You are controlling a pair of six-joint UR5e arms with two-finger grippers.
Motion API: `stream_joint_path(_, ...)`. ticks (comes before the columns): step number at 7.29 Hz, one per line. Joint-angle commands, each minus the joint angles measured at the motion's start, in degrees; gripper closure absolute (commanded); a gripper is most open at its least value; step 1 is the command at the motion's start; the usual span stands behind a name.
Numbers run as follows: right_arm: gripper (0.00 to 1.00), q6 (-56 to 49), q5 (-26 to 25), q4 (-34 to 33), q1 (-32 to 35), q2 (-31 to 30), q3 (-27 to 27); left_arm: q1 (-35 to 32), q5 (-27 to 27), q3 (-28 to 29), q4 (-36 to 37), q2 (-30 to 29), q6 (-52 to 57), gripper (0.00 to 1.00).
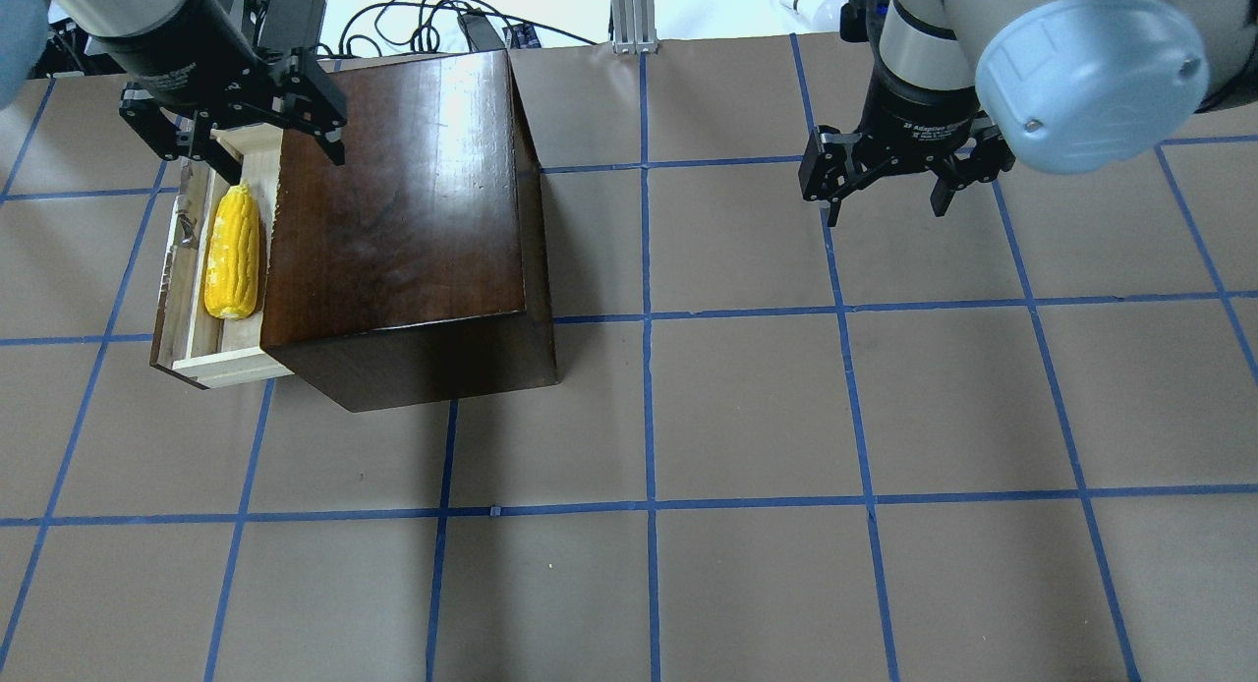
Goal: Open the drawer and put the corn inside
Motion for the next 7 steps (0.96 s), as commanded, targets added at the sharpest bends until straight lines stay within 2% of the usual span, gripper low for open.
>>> stream_joint_path(1,0.00,0.0,0.0,0.0,0.0,0.1,0.1,-4.6,3.4,-1.8,0.5,3.8,-0.3,0.00)
stream_joint_path(4,0.00,0.0,-0.2,0.0,0.0,0.1,0.1,-3.6,2.9,-2.9,0.7,4.7,0.9,0.00)
stream_joint_path(6,0.00,0.0,-0.1,0.0,0.0,0.1,0.1,-2.7,2.8,-1.9,6.1,2.7,1.0,0.00)
stream_joint_path(7,0.00,0.0,-0.2,0.0,0.0,0.1,0.1,-2.7,3.0,-1.8,6.2,2.1,1.9,0.00)
